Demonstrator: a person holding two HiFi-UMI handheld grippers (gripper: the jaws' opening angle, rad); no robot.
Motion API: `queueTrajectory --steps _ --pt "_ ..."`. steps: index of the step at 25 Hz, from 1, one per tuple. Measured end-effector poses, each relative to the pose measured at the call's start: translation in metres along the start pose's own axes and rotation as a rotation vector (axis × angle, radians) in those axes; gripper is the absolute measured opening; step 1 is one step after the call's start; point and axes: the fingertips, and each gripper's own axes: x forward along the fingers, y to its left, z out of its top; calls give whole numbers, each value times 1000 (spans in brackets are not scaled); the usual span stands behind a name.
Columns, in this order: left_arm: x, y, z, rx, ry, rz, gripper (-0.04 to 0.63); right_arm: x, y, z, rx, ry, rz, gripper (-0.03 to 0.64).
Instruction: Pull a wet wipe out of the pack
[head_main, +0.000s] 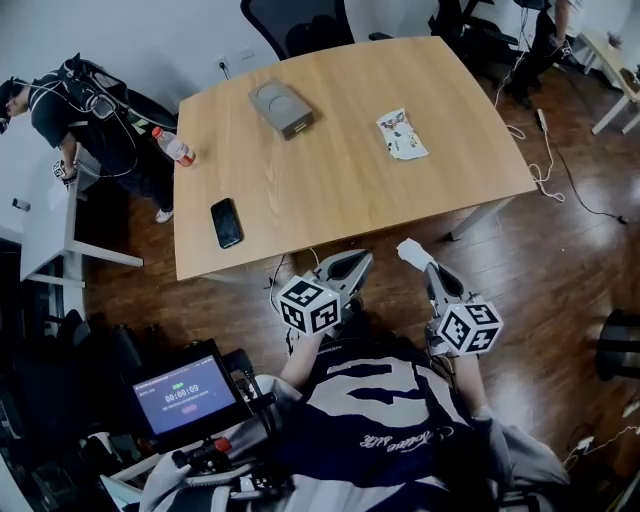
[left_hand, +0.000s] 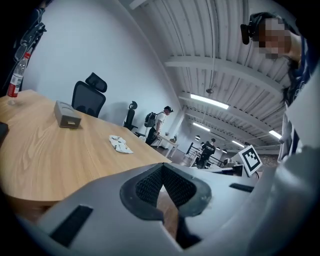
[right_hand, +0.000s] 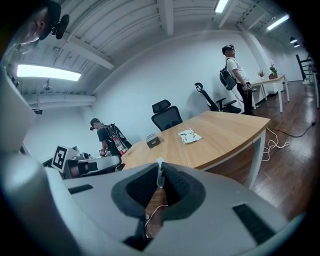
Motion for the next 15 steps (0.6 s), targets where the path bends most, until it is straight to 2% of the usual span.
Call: queueTrajectory --steps 10,15 --pt "11 -65 -37 43 54 -22 3 -49 -11 -16 -24 -12 34 3" --pt "20 -76 -41 51 67 -55 3 -59 -13 -20 -11 -19 24 3"
